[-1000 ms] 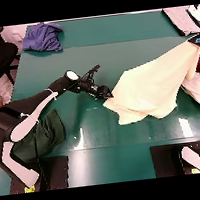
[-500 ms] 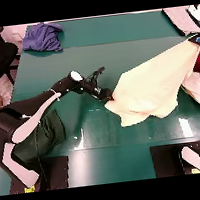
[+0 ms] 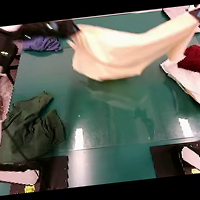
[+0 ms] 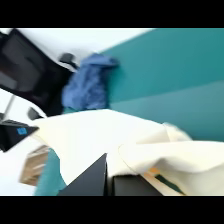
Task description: Fold the shirts.
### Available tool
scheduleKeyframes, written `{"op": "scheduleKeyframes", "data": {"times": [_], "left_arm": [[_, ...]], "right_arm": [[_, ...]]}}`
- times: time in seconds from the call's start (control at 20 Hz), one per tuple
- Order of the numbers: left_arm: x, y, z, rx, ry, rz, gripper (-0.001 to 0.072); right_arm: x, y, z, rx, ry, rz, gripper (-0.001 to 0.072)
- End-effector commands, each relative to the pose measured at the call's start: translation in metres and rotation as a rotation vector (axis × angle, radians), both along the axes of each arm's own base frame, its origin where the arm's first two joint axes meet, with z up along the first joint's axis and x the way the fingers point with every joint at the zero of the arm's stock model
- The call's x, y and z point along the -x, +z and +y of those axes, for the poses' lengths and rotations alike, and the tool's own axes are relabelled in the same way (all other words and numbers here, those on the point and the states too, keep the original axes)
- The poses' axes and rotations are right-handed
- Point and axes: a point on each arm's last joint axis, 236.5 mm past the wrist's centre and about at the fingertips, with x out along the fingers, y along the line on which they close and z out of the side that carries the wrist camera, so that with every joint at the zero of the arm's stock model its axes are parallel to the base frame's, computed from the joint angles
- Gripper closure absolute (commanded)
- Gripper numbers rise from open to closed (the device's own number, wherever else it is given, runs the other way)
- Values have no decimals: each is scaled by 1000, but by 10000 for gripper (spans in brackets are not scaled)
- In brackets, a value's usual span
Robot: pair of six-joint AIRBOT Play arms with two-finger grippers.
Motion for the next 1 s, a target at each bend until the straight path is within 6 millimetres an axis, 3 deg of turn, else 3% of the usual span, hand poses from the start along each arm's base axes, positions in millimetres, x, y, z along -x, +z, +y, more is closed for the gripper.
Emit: {"op": "scheduleKeyframes", "data": {"times": [0.0,0.15,0.25,0.4,0.55,0.7,0.85,0.95], "left_arm": [[43,91,58,-135,128,-210,683],[98,82,81,-272,111,-115,683],[136,51,95,-355,90,61,683],[192,-26,98,-449,-31,443,682],[221,-92,65,-459,-209,638,682],[244,-161,31,-450,-315,776,682],[285,-225,9,-455,-404,909,681],[296,-249,7,-461,-419,936,680]], "right_arm": [[20,24,35,-66,114,-53,691],[56,33,54,-44,181,-45,691],[80,12,55,41,167,58,691],[118,-72,37,231,59,344,691],[156,-188,28,313,51,653,691],[173,-285,22,286,77,898,690],[166,-348,-3,237,63,1051,691],[151,-363,-30,191,35,1104,691]]}}
